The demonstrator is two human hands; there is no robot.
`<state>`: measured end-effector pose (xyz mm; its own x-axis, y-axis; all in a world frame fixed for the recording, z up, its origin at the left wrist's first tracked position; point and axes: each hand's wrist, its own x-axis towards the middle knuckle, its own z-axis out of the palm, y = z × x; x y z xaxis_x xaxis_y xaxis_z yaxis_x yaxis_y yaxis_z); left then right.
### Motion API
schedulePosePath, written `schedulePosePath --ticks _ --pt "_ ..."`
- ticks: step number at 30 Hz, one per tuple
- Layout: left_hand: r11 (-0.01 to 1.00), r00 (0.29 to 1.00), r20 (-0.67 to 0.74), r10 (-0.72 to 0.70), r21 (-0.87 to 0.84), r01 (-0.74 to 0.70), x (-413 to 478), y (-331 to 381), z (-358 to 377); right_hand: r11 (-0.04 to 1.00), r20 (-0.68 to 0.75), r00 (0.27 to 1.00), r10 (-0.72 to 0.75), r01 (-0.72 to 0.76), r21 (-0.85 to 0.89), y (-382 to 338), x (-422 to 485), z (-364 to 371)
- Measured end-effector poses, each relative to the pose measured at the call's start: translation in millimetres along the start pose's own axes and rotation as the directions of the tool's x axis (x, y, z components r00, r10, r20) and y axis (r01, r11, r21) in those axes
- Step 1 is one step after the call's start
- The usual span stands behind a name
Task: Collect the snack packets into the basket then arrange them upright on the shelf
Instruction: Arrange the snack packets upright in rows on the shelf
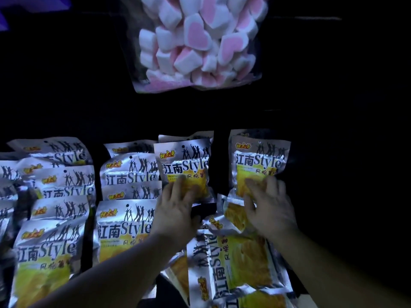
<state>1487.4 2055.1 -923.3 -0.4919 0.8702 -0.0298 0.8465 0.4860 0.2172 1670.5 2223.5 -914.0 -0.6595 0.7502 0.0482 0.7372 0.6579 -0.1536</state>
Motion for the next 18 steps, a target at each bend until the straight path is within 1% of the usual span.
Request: schedulePosePath --ticks 1,2,5,8,10,12,14,15,16,18 --pt "1.0 1.0 0.012 -0.021 0.014 0.02 3 -3 -2 1.0 -0.005 1.0 -0.001 0.001 -0.011 -6 3 0" --pt "0.999 0.999 0.038 -0.03 0.02 0.029 7 -5 -2 1.0 0.02 1.0 0.016 -0.016 -0.005 -10 6 1" --pt "1.0 0.997 0.073 -0.025 -0.003 0.025 13 -7 0 0.997 0.174 0.982 0.076 -0.077 -0.006 -14 15 8" --pt "1.0 0.995 0.101 -0.012 0.004 0.011 10 -5 7 0.992 0.256 0.962 0.088 -0.11 0.069 -7 12 11" --pt "1.0 0.99 0.144 0.006 -0.002 -0.006 7 -3 12 0.985 0.284 0.955 0.084 -0.123 0.121 0 10 14" --pt "0.999 0.972 0.231 0.03 -0.025 -0.024 4 0 12 0.981 0.3 0.951 0.069 -0.119 0.153 6 8 13" --pt "0.998 0.958 0.282 0.057 -0.038 -0.048 1 2 10 0.988 0.265 0.963 0.046 -0.083 0.132 9 8 10" --pt "0.998 0.964 0.259 0.066 -0.021 -0.062 1 3 8 0.995 0.225 0.974 0.029 -0.05 0.085 8 8 8" --pt "0.997 0.977 0.201 0.076 0.01 -0.079 2 5 4 0.999 0.19 0.982 0.011 -0.018 0.036 6 9 7" --pt "0.99 0.991 0.083 0.103 0.084 -0.11 8 7 -2 1.0 0.189 0.982 -0.018 0.014 0.018 -2 11 6"
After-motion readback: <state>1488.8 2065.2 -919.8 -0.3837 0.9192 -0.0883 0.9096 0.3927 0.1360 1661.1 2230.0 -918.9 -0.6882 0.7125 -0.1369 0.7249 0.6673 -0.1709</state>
